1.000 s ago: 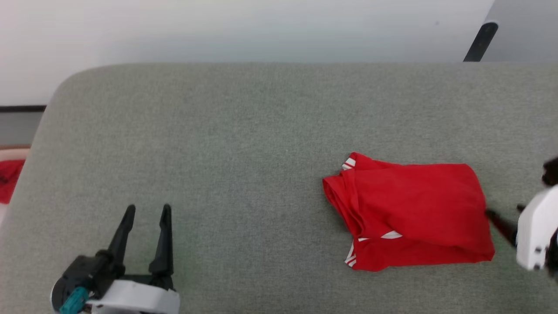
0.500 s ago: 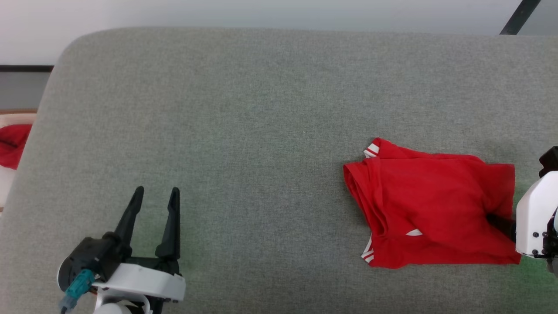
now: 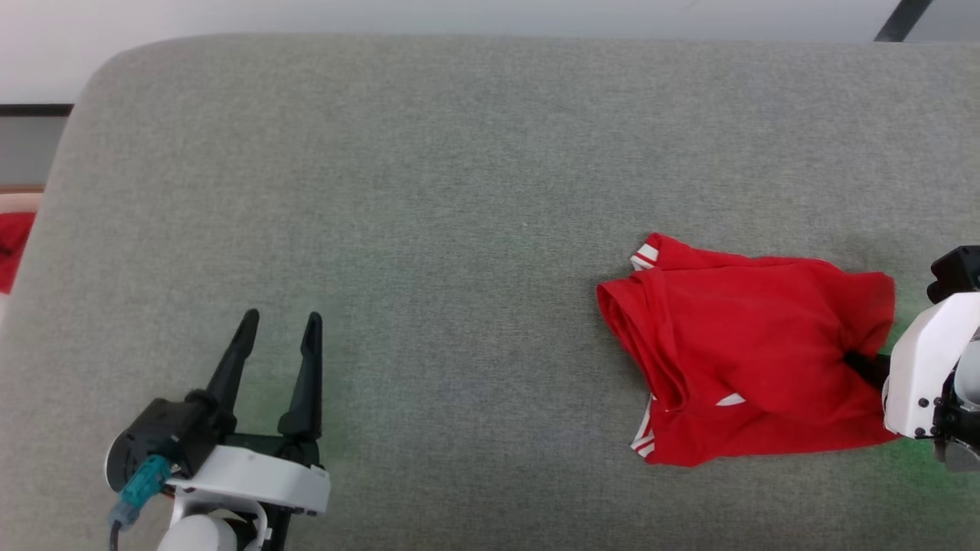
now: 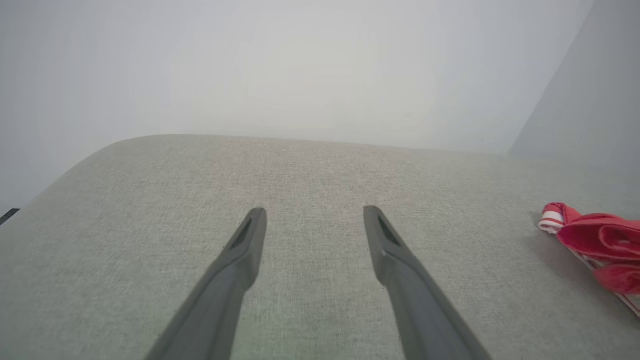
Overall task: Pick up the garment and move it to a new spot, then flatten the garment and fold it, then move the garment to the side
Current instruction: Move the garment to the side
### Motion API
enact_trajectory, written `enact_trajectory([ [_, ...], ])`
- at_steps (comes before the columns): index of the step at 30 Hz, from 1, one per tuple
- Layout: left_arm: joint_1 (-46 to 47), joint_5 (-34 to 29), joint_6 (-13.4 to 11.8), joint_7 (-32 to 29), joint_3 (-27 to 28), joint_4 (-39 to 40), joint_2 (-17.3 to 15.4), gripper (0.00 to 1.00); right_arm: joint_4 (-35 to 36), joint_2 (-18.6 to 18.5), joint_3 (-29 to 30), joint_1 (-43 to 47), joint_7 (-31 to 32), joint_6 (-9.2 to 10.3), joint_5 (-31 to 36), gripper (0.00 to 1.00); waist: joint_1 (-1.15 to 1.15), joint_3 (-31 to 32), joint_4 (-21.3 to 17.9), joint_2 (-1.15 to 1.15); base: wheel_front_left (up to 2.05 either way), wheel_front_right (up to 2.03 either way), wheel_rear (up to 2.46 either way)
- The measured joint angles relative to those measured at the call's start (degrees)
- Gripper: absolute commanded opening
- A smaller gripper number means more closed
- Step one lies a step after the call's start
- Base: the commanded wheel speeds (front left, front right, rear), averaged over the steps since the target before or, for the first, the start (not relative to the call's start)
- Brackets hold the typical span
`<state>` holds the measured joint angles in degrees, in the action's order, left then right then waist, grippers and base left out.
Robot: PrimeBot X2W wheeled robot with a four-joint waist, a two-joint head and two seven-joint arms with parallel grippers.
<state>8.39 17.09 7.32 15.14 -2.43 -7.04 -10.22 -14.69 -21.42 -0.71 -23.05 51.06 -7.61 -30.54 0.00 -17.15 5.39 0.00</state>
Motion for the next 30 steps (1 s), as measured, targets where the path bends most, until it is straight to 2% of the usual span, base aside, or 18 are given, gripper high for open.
enact_trajectory([
  [7, 0.00, -0.11, 0.01, 0.00, -0.07, 0.47, -0.13, 1.00, -1.19, -0.42, 0.98, -1.44, -4.48, -0.02, -1.87, 0.00, 0.00, -0.21, -2.33, 0.00, 0.00, 0.00, 0.00],
  [16, 0.47, -0.21, 0.02, 0.00, -0.26, 1.40, -1.46, 1.00, -1.91, -7.42, 9.78, -1.50, -8.18, 0.07, -0.36, 0.00, 0.00, -1.30, -6.26, 0.00, 0.00, 0.00, 0.00],
  [19, 0.68, -0.21, 0.03, 0.00, -0.12, 1.81, -2.31, 1.00, -2.54, -9.98, 13.76, -1.90, -9.77, 0.07, 1.08, 0.00, 0.00, -1.89, -7.61, 0.00, 0.00, 0.00, 0.00],
  [23, 1.35, -0.19, 0.07, 0.00, -0.07, 2.02, -3.44, 1.00, -4.31, -11.14, 18.68, -4.05, -13.60, 0.07, 2.92, 0.00, 0.00, -2.78, -9.16, 0.00, 0.00, 0.00, 0.00],
  [28, 2.48, -0.12, 0.07, -0.52, -0.41, 2.94, -4.79, 1.00, -7.88, -13.94, 21.29, -5.93, -18.16, 0.07, 8.13, 0.00, 0.00, -4.09, -10.39, 0.00, 0.00, 0.00, 0.00],
  [30, 2.76, -0.12, 0.07, -0.73, -0.40, 3.37, -5.25, 1.00, -9.36, -13.71, 22.21, -7.49, -19.54, 0.08, 8.67, 0.00, 0.00, -4.60, -10.72, 0.00, 0.00, 0.00, 0.00],
])
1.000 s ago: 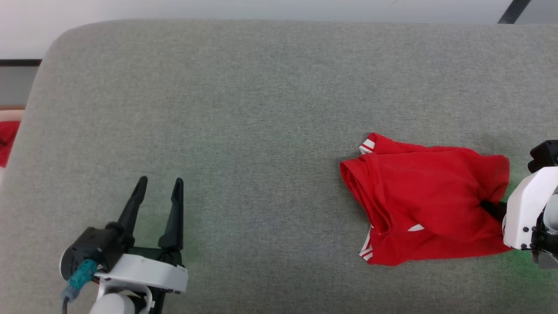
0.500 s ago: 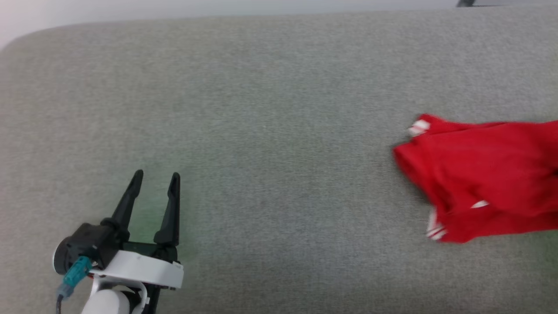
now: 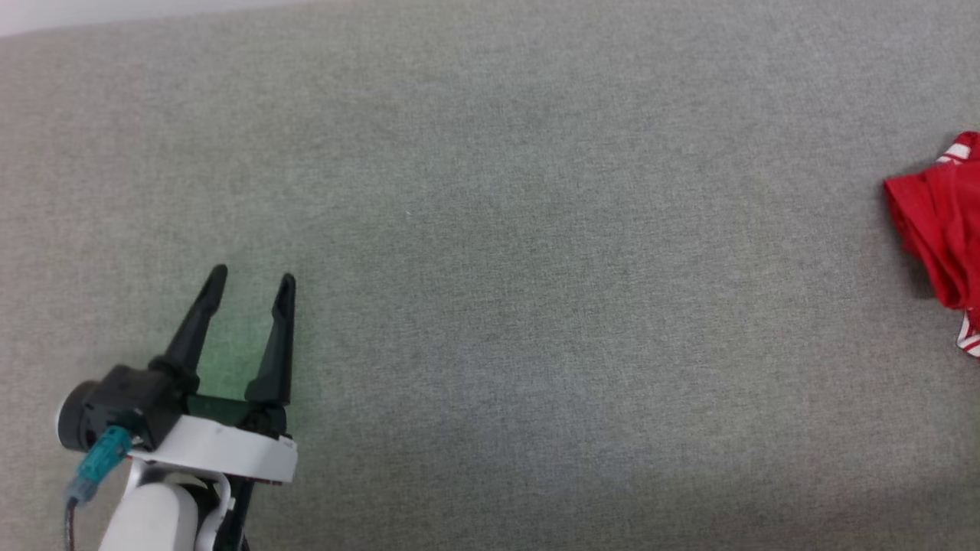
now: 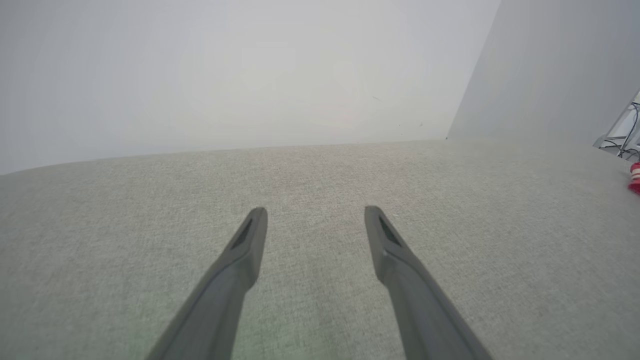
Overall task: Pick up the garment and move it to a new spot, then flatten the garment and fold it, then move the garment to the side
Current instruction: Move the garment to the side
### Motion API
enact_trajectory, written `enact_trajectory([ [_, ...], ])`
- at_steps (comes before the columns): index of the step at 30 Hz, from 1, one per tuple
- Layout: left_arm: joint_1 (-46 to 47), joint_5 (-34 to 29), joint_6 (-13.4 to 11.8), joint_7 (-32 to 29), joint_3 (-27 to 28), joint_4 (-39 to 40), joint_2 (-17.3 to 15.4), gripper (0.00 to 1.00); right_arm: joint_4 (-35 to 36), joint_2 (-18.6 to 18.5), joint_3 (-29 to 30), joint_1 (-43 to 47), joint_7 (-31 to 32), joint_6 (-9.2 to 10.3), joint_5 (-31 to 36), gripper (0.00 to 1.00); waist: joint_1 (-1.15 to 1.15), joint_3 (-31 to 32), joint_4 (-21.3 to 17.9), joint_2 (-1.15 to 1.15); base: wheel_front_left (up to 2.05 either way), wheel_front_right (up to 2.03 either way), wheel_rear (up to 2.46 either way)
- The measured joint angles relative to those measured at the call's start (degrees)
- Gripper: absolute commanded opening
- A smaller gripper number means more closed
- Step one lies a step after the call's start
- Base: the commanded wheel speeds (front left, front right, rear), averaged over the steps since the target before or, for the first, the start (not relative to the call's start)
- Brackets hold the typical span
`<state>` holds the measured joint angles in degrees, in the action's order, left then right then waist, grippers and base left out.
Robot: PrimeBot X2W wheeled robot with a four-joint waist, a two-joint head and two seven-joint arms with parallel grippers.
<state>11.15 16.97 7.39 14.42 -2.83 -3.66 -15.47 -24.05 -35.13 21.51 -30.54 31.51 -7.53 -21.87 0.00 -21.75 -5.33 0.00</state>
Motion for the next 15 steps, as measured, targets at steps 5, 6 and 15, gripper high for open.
enact_trajectory([
  [5, 0.74, 0.00, 0.00, -0.57, -0.37, 0.99, -0.85, 1.00, -3.48, -0.07, -1.63, -1.31, -3.02, -0.01, 4.54, 0.00, 0.00, -0.97, -0.62, 0.00, 0.00, 0.00, 0.00],
  [6, 0.77, 0.00, 0.00, -0.66, -0.48, 1.11, -0.93, 1.00, -4.33, -0.03, -1.65, -1.90, -3.98, -0.01, 4.93, 0.00, 0.00, -1.10, -0.69, 0.00, 0.00, 0.00, 0.00],
  [15, 0.93, 0.00, -0.05, -1.12, -1.14, 2.98, -2.65, 1.00, -11.14, 1.35, -2.96, -5.37, -8.77, -0.01, 9.12, 0.00, 0.00, -1.85, -0.53, 0.00, 0.00, 0.00, 0.00],
])
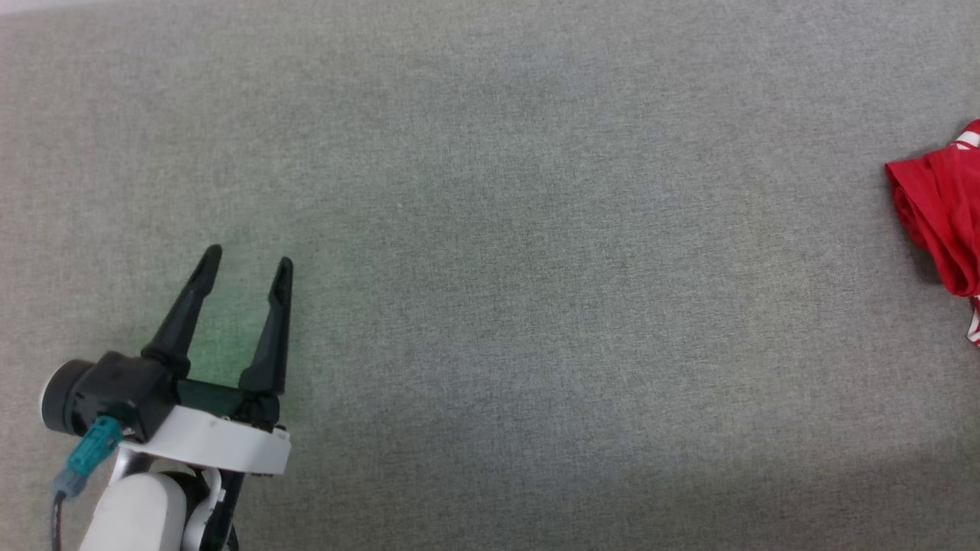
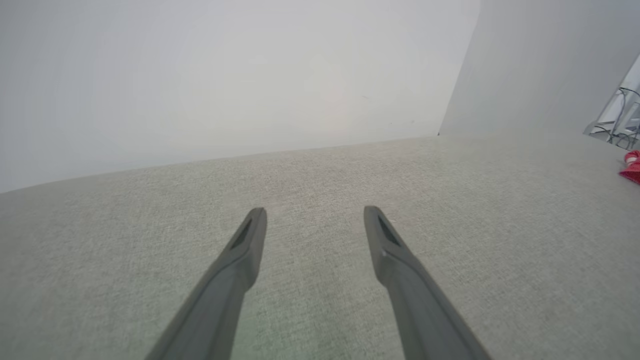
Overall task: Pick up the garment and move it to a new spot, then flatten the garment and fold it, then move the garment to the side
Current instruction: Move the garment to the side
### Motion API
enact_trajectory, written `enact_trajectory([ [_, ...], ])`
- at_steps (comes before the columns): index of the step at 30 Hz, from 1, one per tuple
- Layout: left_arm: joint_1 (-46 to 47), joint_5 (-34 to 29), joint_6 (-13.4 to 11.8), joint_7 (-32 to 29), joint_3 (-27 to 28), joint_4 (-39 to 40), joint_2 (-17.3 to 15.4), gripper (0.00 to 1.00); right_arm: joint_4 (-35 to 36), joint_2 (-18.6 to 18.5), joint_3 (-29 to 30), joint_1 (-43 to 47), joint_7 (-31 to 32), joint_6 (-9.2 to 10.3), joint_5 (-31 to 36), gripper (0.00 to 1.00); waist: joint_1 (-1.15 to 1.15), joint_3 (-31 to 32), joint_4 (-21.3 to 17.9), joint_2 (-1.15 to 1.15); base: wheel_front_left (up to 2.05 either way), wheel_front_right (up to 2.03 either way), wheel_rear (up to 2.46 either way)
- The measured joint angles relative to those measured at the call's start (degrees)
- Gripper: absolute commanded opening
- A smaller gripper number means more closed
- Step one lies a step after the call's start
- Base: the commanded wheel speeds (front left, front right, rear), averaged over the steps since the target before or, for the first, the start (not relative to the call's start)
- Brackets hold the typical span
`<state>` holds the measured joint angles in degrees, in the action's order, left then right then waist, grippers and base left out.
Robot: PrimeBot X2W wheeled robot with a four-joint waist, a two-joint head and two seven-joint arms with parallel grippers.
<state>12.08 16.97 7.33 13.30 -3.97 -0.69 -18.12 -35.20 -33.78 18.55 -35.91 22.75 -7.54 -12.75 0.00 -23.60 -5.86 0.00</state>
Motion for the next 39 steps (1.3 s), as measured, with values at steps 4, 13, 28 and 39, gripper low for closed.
enact_trajectory([
  [4, -0.19, 0.14, 0.00, 0.08, -1.07, 0.33, -0.67, 1.00, -2.00, 0.19, -0.31, -1.12, -2.14, 0.00, 1.19, 0.20, 0.00, 0.05, 0.06, 0.00, 0.00, 0.00, 0.00],
  [13, -0.65, -2.02, -0.02, 1.35, -3.34, -2.33, -0.05, 1.00, -5.39, -0.55, -2.46, -0.78, -4.09, 0.00, 3.35, 1.00, 0.00, 3.93, 0.52, 0.00, 0.00, 0.00, 0.00],
  [28, -3.04, -2.27, -1.30, 1.69, -0.08, -6.99, 2.14, 1.00, -2.58, 9.17, -15.10, 2.98, -7.80, 0.01, -3.50, 1.00, 0.00, 13.72, 3.00, 0.00, 0.00, 0.00, 0.00],
  [39, -4.02, -2.36, -1.56, 1.83, 2.61, -9.27, 2.45, 1.00, 5.04, 17.73, -25.07, 8.29, -17.52, 0.01, -6.26, 1.00, 0.00, 19.70, 5.50, 0.00, 0.00, 0.00, 0.00],
])
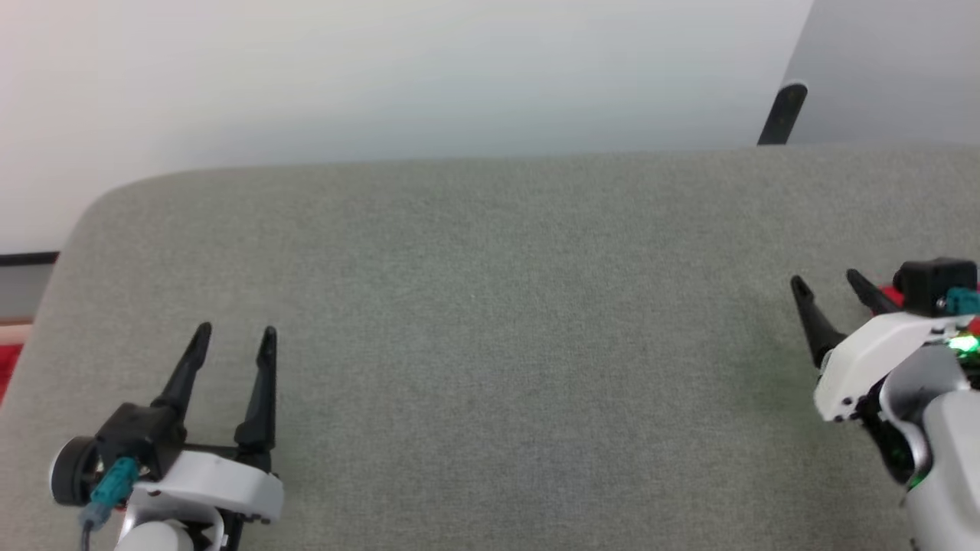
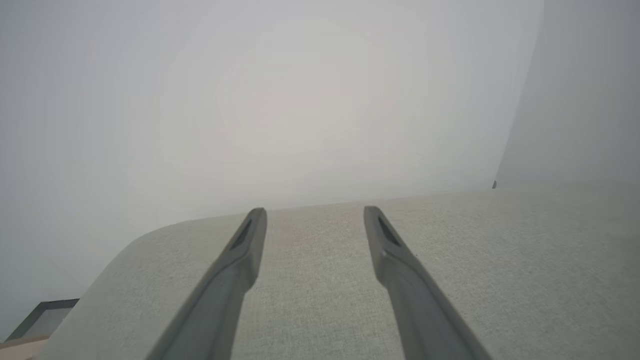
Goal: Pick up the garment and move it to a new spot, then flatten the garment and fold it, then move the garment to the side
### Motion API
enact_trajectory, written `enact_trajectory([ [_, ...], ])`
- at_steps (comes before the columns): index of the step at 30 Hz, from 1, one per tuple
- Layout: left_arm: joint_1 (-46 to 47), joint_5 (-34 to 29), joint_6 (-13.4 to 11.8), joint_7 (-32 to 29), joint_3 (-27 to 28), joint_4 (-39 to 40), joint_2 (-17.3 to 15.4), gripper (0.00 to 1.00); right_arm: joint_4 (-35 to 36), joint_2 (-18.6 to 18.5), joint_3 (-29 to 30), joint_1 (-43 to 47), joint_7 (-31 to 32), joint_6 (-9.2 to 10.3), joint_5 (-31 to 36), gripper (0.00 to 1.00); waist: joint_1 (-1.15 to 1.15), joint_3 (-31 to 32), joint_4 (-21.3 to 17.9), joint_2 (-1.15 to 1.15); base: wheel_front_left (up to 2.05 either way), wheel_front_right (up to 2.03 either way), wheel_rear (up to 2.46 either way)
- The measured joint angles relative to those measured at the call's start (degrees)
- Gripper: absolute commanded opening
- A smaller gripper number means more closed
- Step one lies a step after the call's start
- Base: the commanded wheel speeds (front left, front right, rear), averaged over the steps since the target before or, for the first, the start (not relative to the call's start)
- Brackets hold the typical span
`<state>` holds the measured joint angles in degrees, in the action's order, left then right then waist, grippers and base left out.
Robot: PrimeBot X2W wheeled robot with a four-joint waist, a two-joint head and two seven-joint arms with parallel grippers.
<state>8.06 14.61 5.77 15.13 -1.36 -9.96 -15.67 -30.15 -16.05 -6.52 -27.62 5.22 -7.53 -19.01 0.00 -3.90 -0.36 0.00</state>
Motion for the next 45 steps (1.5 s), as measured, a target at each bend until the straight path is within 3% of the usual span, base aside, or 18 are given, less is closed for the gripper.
enact_trajectory([
  [5, -1.07, 0.46, -0.22, 0.00, 1.20, -1.22, 1.04, 1.00, 3.13, 0.86, 0.60, 3.02, -6.45, 0.00, 0.40, 1.00, 0.00, 1.40, 0.52, 0.00, 0.00, 0.00, 0.00],
  [12, -3.75, -0.13, -0.22, 0.00, 1.88, -1.91, 2.08, 1.00, 9.34, 1.94, 7.06, 12.62, -13.05, 0.00, 1.93, 1.00, 0.00, 3.50, 1.33, 0.00, 0.00, 0.00, 0.00],
  [21, -10.94, -1.43, -1.48, 0.00, 4.91, 4.94, 3.60, 1.00, 21.02, 4.70, 11.31, 22.04, -9.23, 0.00, 4.01, 1.00, 0.00, 4.01, 1.37, 0.00, 0.00, 0.00, 0.00],
  [27, -13.35, 0.59, -0.69, 0.00, 6.11, 7.20, 4.52, 1.00, 26.58, 6.06, 13.16, 24.29, -7.10, 0.00, 4.92, 1.00, 0.00, 2.95, 1.22, 0.00, 0.00, 0.00, 0.00],
  [45, -12.12, 1.21, 0.34, 0.01, 6.57, 7.90, 5.03, 1.00, 30.03, 7.36, 14.25, 24.91, -4.86, 0.00, 5.42, 1.00, 0.00, 1.44, 0.88, 0.00, 0.00, 0.00, 0.00],
])
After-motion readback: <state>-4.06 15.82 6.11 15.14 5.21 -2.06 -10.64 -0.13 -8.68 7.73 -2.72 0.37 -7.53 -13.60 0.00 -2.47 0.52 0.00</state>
